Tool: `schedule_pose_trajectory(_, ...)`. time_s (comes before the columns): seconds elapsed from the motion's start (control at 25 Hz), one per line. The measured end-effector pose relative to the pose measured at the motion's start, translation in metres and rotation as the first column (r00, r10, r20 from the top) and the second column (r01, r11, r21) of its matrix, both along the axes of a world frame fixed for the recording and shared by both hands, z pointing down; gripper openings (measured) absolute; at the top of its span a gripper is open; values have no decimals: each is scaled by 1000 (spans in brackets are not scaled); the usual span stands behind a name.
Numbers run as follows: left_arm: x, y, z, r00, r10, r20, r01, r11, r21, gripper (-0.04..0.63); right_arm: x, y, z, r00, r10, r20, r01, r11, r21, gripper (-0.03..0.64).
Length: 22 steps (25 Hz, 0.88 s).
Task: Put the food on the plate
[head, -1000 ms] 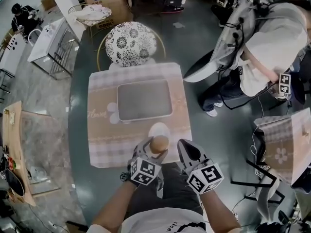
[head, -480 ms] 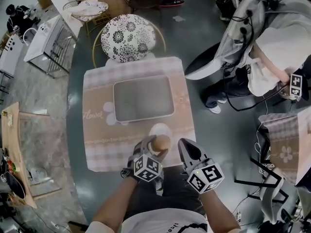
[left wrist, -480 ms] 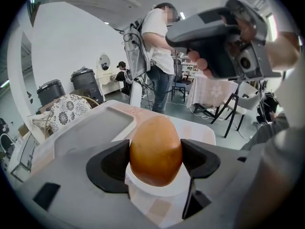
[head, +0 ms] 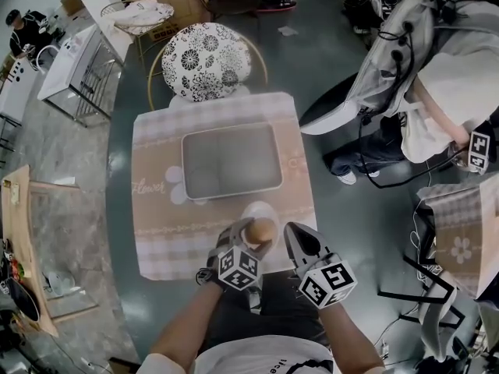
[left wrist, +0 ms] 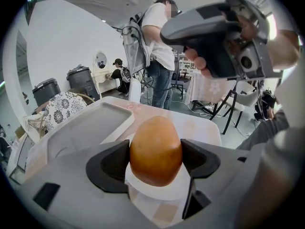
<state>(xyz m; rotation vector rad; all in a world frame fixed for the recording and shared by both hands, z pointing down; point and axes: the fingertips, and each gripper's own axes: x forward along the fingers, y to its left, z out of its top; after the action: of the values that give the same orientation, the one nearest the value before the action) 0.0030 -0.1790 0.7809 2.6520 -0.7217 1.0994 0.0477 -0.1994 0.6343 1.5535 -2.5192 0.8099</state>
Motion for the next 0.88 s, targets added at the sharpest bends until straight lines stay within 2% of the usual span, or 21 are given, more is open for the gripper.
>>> schedule_pose_trajectory(0.24,5,3,16,997,57,54,-58,998,13,336,5,0,5,1000,8,-8,-8,1000,-1,15)
schedule_pose_trajectory(0.4,4,5,22,996,66,67,-67,998,9,336,6,0,4,1000,3,-3,-3,1000,-1,15)
schedule_pose_trajectory(0.68,2,4,24,998,49,36,-48,999,-22,337,-2,1,1,999,-45,15,45,999,-6,15)
schedule_pose_trajectory(0.88,-4,-1,-9,1000,-10,-14,10,1000,-12,336,-2,1,-10,999,-48,17,48,999,-14,15)
